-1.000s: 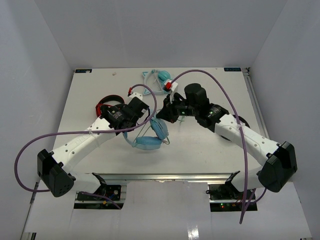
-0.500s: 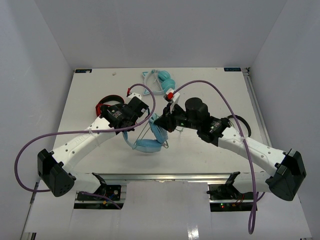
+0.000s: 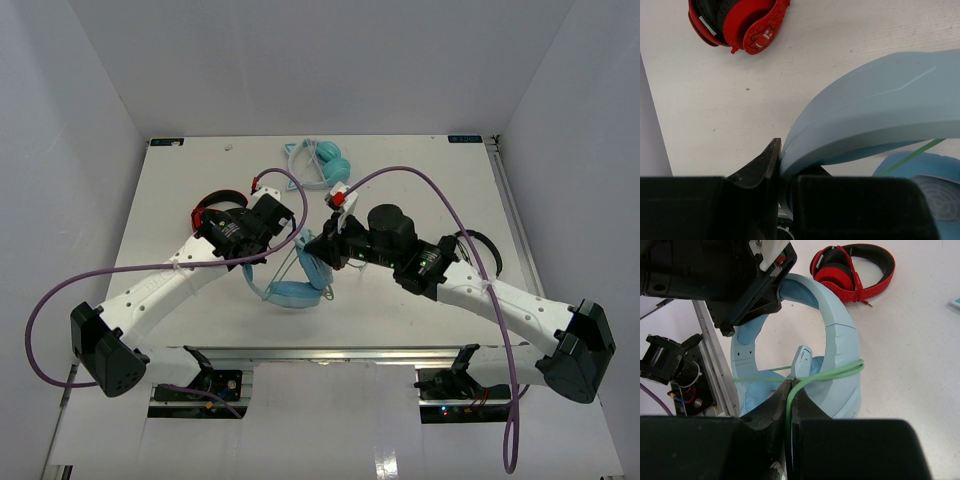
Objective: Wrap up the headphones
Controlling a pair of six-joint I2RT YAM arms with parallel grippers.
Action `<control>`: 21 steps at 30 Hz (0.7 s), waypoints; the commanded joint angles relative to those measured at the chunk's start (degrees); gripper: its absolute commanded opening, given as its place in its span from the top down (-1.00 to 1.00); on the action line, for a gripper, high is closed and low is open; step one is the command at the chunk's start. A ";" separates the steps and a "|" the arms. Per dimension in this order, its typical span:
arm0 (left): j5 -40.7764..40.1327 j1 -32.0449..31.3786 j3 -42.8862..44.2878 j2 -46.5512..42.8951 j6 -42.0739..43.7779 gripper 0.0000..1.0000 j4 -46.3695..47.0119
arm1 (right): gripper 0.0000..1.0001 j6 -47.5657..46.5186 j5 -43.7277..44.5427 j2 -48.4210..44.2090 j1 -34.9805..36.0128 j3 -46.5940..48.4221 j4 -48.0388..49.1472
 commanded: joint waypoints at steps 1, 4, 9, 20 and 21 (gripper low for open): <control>1.60 -0.19 0.83 -3.34 -4.12 1.00 12.37 | 0.85 0.56 -4.31 -2.45 3.53 1.85 0.46; 0.50 -0.19 0.57 -3.47 -3.65 1.00 12.23 | 0.83 -0.83 2.06 -2.99 3.53 4.26 -3.30; -0.36 -0.19 0.89 -2.68 -4.34 1.00 11.99 | 0.84 -1.78 -0.54 -3.82 3.53 5.96 -4.53; -0.12 -0.28 1.96 -1.78 -5.70 1.00 12.11 | 0.77 1.77 -10.25 -5.44 3.76 -0.97 3.88; -0.08 -0.28 2.08 -2.02 -5.70 1.00 12.19 | 0.77 2.18 -10.25 -5.88 3.80 -1.99 4.69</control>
